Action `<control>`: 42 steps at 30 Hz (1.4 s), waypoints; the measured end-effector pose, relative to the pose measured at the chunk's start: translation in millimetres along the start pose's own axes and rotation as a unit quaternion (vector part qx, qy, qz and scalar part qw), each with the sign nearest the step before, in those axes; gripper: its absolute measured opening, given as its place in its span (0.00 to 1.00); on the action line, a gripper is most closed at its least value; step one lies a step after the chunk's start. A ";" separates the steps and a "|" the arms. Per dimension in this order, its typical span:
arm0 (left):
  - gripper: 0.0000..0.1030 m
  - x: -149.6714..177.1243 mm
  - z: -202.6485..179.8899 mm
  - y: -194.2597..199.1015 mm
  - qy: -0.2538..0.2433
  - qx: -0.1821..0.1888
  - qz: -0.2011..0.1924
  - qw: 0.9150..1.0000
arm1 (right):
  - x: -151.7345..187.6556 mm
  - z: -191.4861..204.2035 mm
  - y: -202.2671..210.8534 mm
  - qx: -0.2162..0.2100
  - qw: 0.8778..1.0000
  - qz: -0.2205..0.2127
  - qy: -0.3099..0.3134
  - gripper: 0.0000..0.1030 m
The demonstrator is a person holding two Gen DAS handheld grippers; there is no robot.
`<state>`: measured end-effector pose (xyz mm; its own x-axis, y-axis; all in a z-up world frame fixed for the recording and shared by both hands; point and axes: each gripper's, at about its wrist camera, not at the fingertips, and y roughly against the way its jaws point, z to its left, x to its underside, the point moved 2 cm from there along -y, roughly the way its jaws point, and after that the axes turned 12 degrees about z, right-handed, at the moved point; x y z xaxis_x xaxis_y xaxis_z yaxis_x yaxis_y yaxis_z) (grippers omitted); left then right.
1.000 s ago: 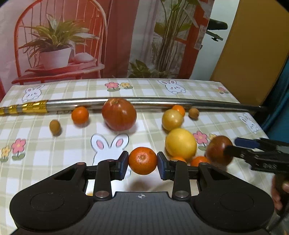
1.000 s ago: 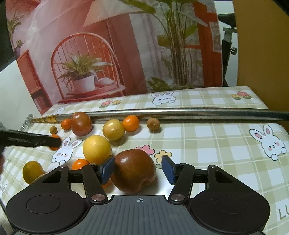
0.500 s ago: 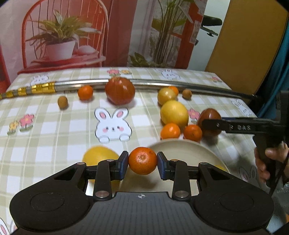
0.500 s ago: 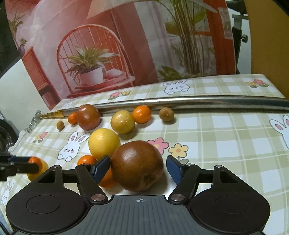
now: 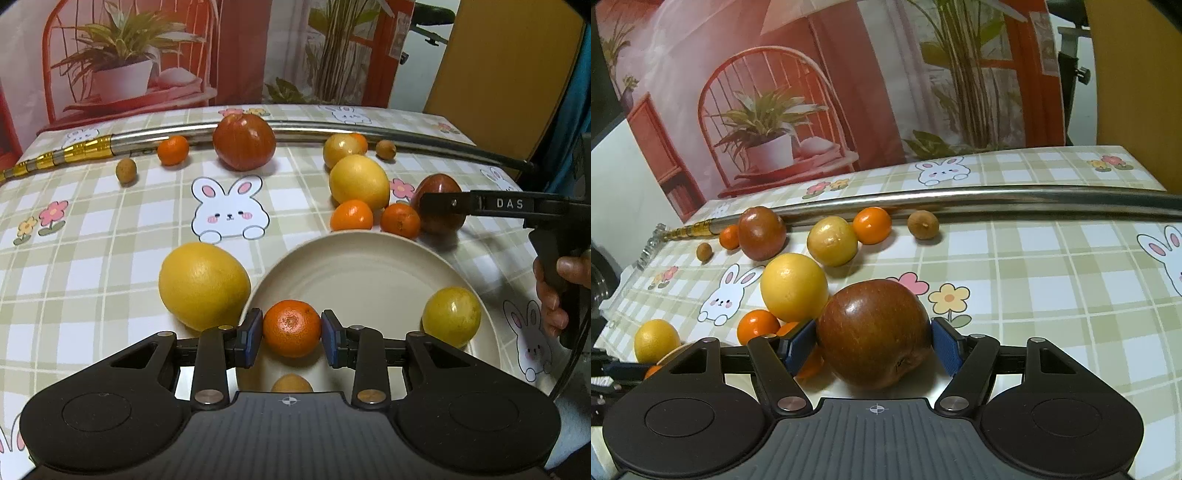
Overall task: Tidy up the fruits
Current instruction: 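Carry the tangerine over the plate with the left tool while the right tool grasps a red-brown apple, then release the tangerine onto the plate with the left tool while the right tool sets the apple there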
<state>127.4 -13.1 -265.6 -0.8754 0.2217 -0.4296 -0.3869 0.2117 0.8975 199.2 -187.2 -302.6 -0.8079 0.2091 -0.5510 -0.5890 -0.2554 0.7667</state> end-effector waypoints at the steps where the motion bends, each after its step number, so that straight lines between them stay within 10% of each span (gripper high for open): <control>1: 0.35 0.9 -1.0 -0.4 -0.001 -0.001 0.001 1.000 | 0.2 -0.3 0.1 -0.001 1.000 -0.001 -0.001 0.62; 31: 0.36 14.0 6.4 18.2 0.056 0.026 -0.039 0.997 | 6.0 69.5 46.1 0.000 0.997 0.007 0.074 0.62; 42: 0.53 19.9 35.9 57.2 0.086 -0.041 -0.083 0.992 | 8.6 126.1 17.1 -0.006 0.987 0.066 0.144 0.62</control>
<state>98.2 37.5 -226.4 -0.8311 0.0237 -0.5556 -0.5463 0.1522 0.8236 184.7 -70.7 -252.7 -0.8482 -0.1042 -0.5194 -0.4776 -0.2734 0.8349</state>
